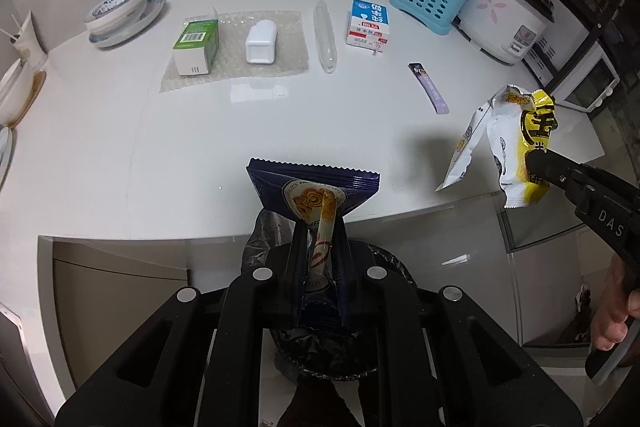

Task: Collect trash
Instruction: 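Carry the blue wrapper and yellow bag with both grippers over the bin, then open the left gripper to drop the blue wrapper into the bin, then open the right gripper to drop the yellow snack bag into the bin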

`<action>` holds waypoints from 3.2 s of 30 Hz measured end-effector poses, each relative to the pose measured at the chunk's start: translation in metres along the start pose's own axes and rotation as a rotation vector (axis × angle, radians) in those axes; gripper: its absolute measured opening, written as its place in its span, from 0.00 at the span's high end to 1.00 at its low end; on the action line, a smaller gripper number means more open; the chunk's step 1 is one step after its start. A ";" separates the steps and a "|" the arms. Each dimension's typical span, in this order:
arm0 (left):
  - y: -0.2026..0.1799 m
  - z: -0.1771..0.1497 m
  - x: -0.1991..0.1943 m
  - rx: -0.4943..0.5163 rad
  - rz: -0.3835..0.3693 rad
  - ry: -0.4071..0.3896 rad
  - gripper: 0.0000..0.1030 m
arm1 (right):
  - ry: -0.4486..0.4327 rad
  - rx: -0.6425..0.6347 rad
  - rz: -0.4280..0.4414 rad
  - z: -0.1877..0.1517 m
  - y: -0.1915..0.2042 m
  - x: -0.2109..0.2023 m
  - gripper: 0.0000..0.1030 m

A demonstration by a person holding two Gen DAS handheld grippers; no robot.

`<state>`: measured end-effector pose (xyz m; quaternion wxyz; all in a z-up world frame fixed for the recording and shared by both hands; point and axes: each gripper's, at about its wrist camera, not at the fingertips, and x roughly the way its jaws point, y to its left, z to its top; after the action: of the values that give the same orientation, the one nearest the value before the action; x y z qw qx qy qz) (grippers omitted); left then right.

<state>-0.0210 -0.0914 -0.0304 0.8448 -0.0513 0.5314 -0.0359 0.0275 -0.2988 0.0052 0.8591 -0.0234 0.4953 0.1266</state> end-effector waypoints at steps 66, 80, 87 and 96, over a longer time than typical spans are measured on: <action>-0.033 -0.115 0.130 0.060 -0.078 0.153 0.67 | 0.181 0.111 -0.047 -0.157 -0.028 0.062 0.86; -0.015 -0.108 0.106 0.013 -0.054 0.092 0.07 | 0.190 0.086 -0.023 -0.150 -0.018 0.074 0.86; 0.012 -0.108 0.091 -0.028 -0.028 0.079 0.06 | 0.206 0.041 0.010 -0.148 0.008 0.088 0.86; 0.043 -0.113 0.078 -0.062 0.014 0.070 0.06 | 0.245 -0.011 0.039 -0.152 0.042 0.114 0.86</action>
<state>-0.0892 -0.0633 -0.1542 0.8239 -0.0723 0.5619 -0.0151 -0.0561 -0.2611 -0.1664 0.7893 -0.0339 0.5963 0.1423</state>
